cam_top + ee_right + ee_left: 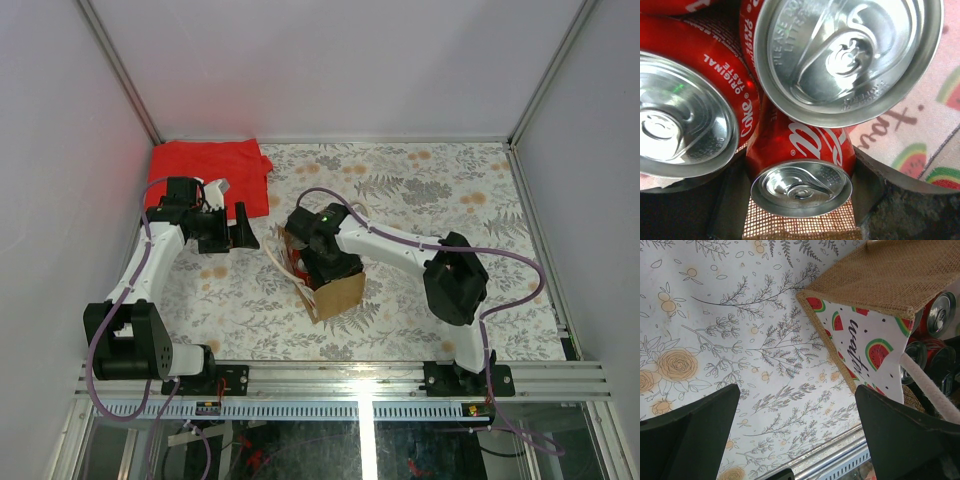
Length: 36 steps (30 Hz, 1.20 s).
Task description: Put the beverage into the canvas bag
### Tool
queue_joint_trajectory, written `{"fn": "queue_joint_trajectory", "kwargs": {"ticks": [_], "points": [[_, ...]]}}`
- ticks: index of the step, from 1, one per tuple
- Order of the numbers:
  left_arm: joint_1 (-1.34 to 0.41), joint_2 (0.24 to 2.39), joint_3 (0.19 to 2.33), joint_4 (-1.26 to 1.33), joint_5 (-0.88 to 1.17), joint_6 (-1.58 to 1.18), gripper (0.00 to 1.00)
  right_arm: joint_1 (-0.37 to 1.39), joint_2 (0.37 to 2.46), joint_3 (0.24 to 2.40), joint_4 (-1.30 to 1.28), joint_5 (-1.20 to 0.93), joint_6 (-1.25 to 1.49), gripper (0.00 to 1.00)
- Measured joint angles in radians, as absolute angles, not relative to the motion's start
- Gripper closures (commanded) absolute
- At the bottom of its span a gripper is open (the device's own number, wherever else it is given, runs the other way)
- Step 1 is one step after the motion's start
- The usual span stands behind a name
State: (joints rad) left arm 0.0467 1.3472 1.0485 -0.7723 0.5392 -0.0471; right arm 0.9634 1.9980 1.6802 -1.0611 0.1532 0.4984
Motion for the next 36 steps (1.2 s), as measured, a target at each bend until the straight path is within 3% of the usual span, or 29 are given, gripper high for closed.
{"fn": "queue_joint_trajectory", "kwargs": {"ticks": [6, 7, 8, 9, 24, 36], "points": [[0.047, 1.347, 1.048, -0.772, 0.539, -0.047, 0.00, 0.966, 1.996, 1.680, -1.060, 0.165, 0.503, 0.23], [0.047, 1.347, 1.049, -0.772, 0.539, -0.047, 0.00, 0.967, 1.996, 1.680, -1.061, 0.167, 0.505, 0.16], [0.047, 1.347, 1.048, -0.772, 0.540, -0.047, 0.00, 0.968, 1.996, 1.680, -1.061, 0.168, 0.506, 0.02], [0.047, 1.347, 1.048, -0.772, 0.540, -0.047, 0.00, 0.968, 1.996, 1.682, -1.064, 0.172, 0.508, 0.00], [0.047, 1.347, 1.048, -0.772, 0.540, -0.047, 0.00, 0.968, 1.945, 1.827, -1.135, 0.194, 0.516, 0.00], [0.047, 1.348, 1.049, -0.772, 0.540, -0.047, 0.00, 0.962, 1.906, 2.281, -1.181, 0.296, 0.479, 0.00]]}}
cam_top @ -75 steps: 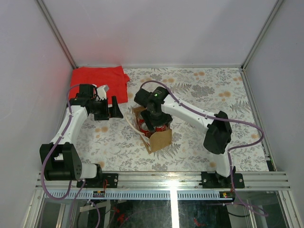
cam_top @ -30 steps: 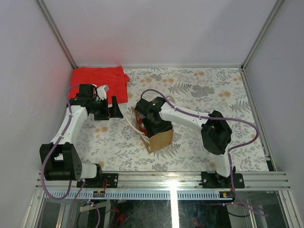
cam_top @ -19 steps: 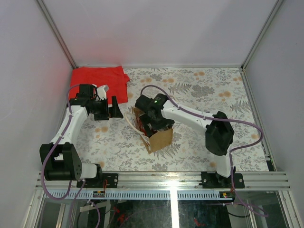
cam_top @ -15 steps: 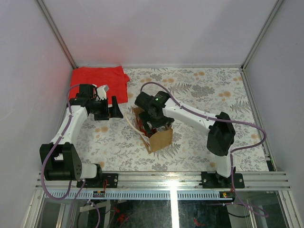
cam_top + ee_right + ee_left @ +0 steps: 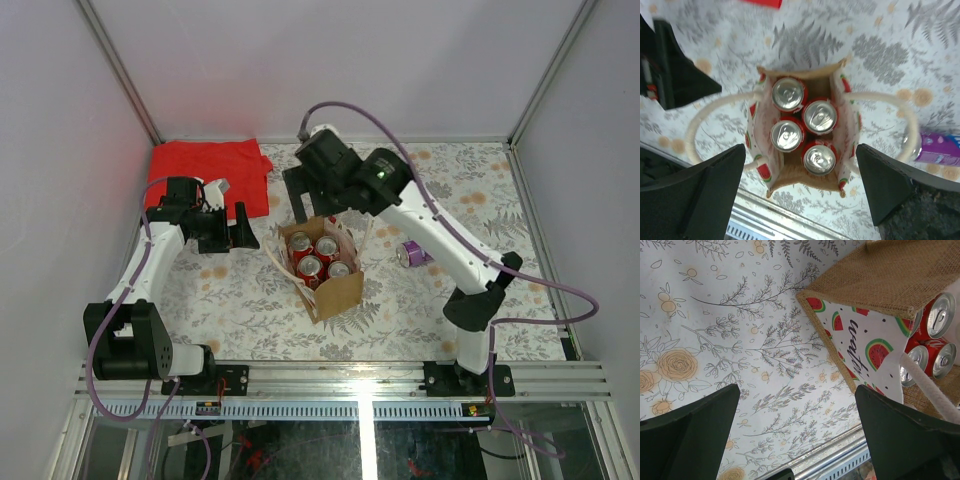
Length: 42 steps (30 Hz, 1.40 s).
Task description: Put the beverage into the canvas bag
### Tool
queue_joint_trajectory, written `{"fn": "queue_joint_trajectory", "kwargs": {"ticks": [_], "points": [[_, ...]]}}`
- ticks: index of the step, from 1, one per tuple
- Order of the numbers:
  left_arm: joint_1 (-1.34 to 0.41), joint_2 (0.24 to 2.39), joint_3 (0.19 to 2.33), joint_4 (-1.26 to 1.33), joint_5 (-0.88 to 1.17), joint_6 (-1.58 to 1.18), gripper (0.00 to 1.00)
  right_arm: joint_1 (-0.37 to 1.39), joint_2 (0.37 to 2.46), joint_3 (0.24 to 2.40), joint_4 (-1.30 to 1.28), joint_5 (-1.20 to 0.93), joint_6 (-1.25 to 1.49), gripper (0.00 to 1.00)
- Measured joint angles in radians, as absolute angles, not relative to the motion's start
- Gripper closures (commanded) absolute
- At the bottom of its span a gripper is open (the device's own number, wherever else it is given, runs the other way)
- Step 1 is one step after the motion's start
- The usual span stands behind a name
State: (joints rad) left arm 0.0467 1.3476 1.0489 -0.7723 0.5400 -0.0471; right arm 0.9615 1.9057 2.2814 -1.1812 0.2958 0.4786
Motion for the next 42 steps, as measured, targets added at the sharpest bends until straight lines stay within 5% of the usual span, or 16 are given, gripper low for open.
{"fn": "queue_joint_trajectory", "kwargs": {"ticks": [12, 26, 42], "points": [[0.046, 1.347, 1.087, -0.776, 0.538, -0.040, 0.00, 0.456, 1.835, 2.280, -1.196, 0.272, 0.456, 0.01], [0.037, 1.343, 1.116, -0.778, 0.538, -0.038, 0.00, 0.077, 1.684, 1.612, -0.949, 0.074, 0.730, 0.06], [0.033, 1.343, 1.106, -0.767, 0.543, -0.044, 0.00, 0.067, 1.769, 1.577, -0.981, 0.072, 1.091, 0.06]]}}
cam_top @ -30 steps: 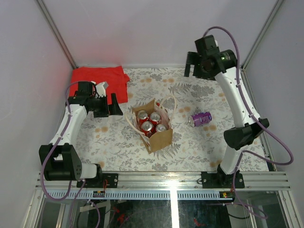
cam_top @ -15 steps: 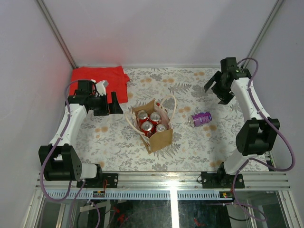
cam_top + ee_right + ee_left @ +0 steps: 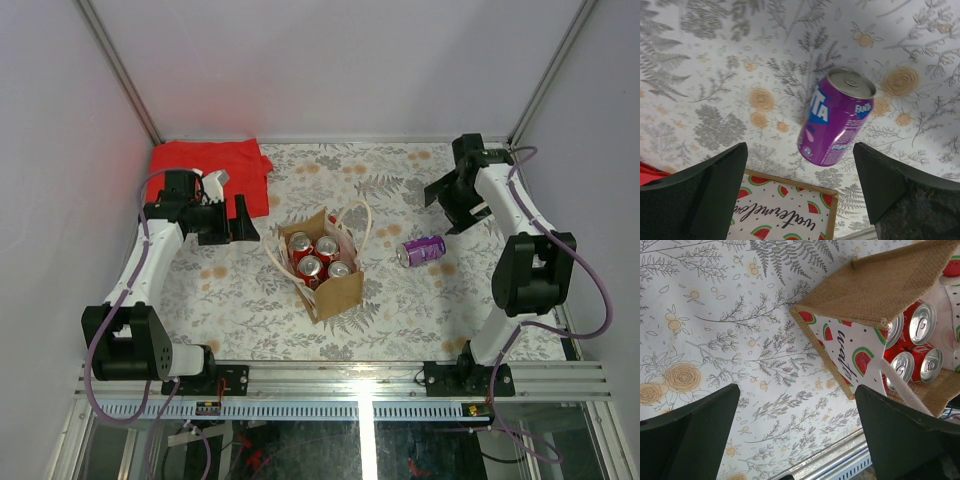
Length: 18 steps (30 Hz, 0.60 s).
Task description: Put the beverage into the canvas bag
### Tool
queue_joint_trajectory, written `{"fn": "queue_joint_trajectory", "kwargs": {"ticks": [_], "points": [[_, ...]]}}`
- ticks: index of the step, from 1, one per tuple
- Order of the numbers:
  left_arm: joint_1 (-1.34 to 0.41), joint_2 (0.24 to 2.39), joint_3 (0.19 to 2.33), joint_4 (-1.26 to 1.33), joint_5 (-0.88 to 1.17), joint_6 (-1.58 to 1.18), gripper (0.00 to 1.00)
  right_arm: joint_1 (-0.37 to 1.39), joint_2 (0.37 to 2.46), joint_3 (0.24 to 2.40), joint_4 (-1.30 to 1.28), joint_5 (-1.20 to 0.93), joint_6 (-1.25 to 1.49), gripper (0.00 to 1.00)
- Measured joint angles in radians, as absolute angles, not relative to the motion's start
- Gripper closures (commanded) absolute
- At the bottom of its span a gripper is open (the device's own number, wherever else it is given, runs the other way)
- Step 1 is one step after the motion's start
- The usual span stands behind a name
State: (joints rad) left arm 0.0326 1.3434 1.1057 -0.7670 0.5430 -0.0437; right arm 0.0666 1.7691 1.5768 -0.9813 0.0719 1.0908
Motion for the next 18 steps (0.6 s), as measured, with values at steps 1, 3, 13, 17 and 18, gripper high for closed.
{"fn": "queue_joint_trajectory", "kwargs": {"ticks": [1, 3, 13, 17, 18], "points": [[0.033, 1.343, 1.102, -0.765, 0.543, -0.044, 0.00, 0.067, 1.769, 1.560, -0.983, 0.068, 1.099, 0.06], [0.033, 1.343, 1.097, -0.765, 0.543, -0.045, 0.00, 0.066, 1.769, 1.526, -0.987, 0.061, 1.114, 0.05], [0.033, 1.343, 1.088, -0.763, 0.543, -0.045, 0.00, 0.054, 1.771, 1.421, -0.958, -0.020, 1.130, 0.02], [0.033, 1.343, 1.081, -0.763, 0.543, -0.044, 0.00, 0.044, 1.796, 1.413, -0.947, -0.041, 1.127, 0.01], [0.033, 1.343, 1.081, -0.762, 0.543, -0.045, 0.00, 0.041, 1.804, 1.411, -0.940, -0.046, 1.126, 0.01]]}}
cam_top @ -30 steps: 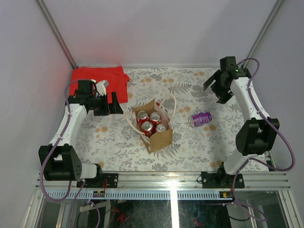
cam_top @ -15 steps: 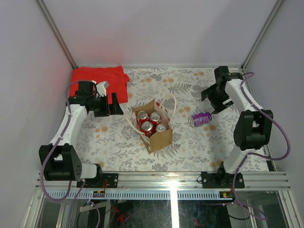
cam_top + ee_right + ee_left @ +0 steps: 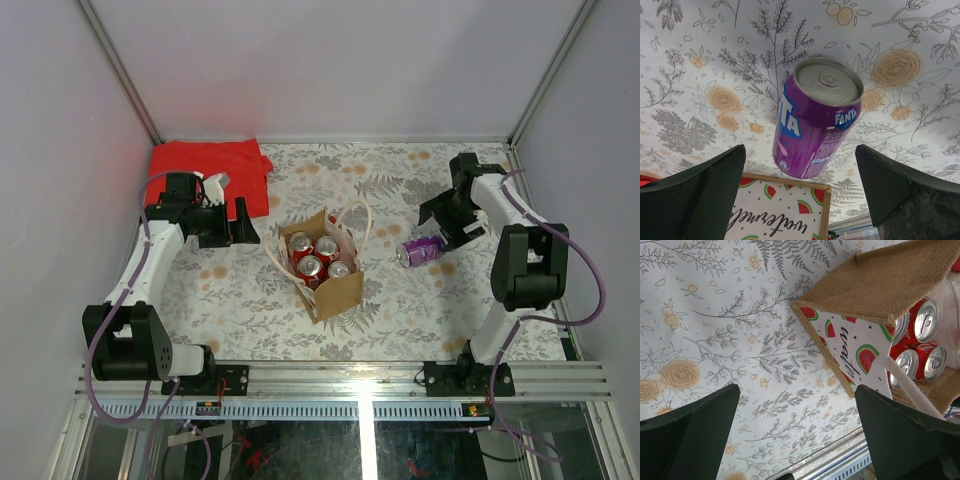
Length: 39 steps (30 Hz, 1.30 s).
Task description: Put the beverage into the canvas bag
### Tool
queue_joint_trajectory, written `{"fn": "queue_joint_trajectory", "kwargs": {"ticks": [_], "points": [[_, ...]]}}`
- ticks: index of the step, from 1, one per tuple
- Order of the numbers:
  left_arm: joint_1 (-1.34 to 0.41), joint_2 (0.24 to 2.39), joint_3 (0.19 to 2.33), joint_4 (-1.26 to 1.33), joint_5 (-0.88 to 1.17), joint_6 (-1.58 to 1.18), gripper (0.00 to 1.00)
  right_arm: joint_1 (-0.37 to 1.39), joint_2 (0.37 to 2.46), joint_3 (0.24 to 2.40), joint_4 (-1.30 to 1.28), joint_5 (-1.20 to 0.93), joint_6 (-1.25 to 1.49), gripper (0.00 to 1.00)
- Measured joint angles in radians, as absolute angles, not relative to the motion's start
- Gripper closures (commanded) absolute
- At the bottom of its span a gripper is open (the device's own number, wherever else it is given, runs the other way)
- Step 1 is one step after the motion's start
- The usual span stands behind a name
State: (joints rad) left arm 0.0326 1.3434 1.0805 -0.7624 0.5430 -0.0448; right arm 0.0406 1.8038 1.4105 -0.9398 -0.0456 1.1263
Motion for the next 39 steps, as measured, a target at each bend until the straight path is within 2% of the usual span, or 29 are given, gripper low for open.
{"fn": "queue_joint_trajectory", "kwargs": {"ticks": [22, 27, 31, 33, 35, 36, 39], "points": [[0.033, 1.343, 1.078, -0.757, 0.542, -0.044, 0.00, 0.008, 1.852, 1.313, -0.876, -0.073, 1.107, 0.01], [0.033, 1.343, 1.073, -0.757, 0.542, -0.044, 0.00, 0.004, 1.864, 1.298, -0.846, -0.076, 1.109, 0.10], [0.033, 1.340, 1.069, -0.757, 0.540, -0.044, 0.00, 0.004, 1.868, 1.288, -0.822, -0.086, 1.110, 0.13], [0.033, 1.339, 1.069, -0.757, 0.536, -0.044, 0.00, 0.004, 1.868, 1.283, -0.816, -0.092, 1.111, 0.21], [0.033, 1.339, 1.069, -0.757, 0.533, -0.044, 0.00, 0.004, 1.868, 1.277, -0.802, -0.096, 1.113, 0.36], [0.033, 1.339, 1.069, -0.757, 0.533, -0.044, 0.00, 0.004, 1.868, 1.274, -0.799, -0.098, 1.110, 0.46], [0.033, 1.339, 1.069, -0.757, 0.533, -0.044, 0.00, 0.004, 1.868, 1.267, -0.792, -0.110, 1.106, 0.86]]}}
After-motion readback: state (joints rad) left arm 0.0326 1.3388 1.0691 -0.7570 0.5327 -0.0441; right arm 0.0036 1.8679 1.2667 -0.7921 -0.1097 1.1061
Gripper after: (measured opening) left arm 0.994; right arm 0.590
